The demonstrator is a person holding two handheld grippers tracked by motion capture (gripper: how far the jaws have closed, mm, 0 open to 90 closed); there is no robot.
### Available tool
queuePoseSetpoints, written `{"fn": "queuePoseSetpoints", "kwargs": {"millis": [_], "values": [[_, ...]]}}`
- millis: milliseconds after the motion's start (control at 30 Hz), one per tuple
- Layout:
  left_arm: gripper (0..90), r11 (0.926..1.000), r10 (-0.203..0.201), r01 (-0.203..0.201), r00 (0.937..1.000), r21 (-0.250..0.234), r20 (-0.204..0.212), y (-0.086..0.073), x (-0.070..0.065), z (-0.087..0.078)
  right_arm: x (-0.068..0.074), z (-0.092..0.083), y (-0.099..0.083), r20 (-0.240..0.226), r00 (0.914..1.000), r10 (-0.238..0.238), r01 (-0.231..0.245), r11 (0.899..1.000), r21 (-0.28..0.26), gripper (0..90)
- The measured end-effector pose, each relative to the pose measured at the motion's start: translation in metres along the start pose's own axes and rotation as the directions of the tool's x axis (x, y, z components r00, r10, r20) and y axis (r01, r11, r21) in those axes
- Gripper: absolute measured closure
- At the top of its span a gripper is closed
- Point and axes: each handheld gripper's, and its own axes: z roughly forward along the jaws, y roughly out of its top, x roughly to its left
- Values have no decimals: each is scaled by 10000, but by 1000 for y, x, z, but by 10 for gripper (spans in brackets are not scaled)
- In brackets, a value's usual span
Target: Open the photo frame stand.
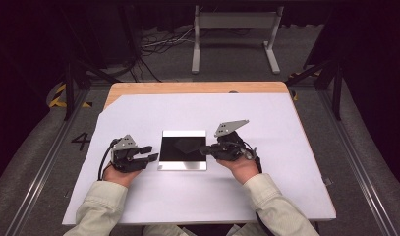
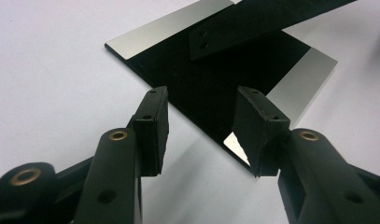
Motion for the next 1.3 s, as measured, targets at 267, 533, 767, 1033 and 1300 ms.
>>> {"fn": "queuePoseSetpoints", "kwargs": {"millis": [267,533,767,1033,1300], "values": [[558,10000,29,-30,10000,60,90,0,0,1,0,0,-2,-53,10000,25,-24,9999,134,897],[557,10000,46,-46,10000,59,66,0,0,1,-1,-6,-3,13,9999,-106,106,9996,259,896],[553,10000,2,-2,10000,47,81,0,-1,1,-5,-13,-3,84,10000,5,-7,9997,242,895],[553,10000,9,-10,10000,50,99,0,0,1,-10,-17,0,160,9996,239,-242,9996,151,861],[552,10000,50,-50,9999,55,95,0,0,1,-17,-18,11,325,9988,360,-368,9990,238,820]]}}
